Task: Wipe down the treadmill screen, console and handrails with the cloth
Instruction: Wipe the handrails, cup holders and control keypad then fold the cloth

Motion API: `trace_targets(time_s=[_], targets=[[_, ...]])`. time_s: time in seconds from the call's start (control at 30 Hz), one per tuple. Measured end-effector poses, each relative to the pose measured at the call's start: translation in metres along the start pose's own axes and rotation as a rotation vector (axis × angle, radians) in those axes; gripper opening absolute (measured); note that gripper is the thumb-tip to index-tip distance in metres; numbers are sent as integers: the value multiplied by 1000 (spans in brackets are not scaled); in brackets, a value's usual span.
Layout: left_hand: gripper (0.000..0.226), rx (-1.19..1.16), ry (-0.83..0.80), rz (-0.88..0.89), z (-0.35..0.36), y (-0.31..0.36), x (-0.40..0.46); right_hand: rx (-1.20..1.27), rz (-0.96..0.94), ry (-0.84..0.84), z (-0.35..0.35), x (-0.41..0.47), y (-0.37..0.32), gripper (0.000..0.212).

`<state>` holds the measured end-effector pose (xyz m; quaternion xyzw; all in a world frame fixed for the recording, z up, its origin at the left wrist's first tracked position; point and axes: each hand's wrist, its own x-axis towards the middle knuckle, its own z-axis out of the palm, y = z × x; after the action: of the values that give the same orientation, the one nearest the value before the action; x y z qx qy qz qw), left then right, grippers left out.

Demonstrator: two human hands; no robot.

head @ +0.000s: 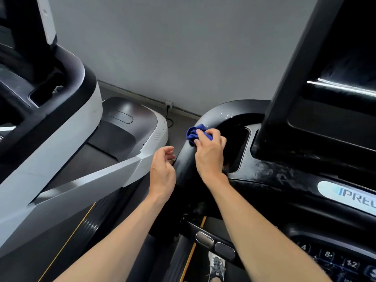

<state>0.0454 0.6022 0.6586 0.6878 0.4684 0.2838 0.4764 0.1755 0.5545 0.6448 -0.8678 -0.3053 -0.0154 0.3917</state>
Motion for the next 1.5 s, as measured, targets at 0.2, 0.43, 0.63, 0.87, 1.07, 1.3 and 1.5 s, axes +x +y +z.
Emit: trace_targets(time_s=[0.2, 0.43, 0.63, 0.87, 1.07, 1.3, 1.5], targets=[[50, -29, 20, 2, 21, 4, 24, 29, -131, -105, -10, -47, 5, 32], [49, 88, -69, 206, 53, 18, 40, -245, 14, -41, -13, 87, 25, 18], [54, 247, -86, 362, 56, 9, 39, -119, 89, 36, -8, 51, 8, 20], [58, 272, -67, 350, 56, 10, 36, -92, -30, 35, -19, 63, 42, 30], [63, 470, -188, 417, 59, 14, 34, 83, 383, 283, -15, 108, 32, 32], [70, 426, -145, 351, 59, 15, 37, -14, -21, 52, -2, 49, 26, 28], [71, 442, -132, 347, 60, 15, 37, 163, 445, 371, -25, 80, 22, 36]])
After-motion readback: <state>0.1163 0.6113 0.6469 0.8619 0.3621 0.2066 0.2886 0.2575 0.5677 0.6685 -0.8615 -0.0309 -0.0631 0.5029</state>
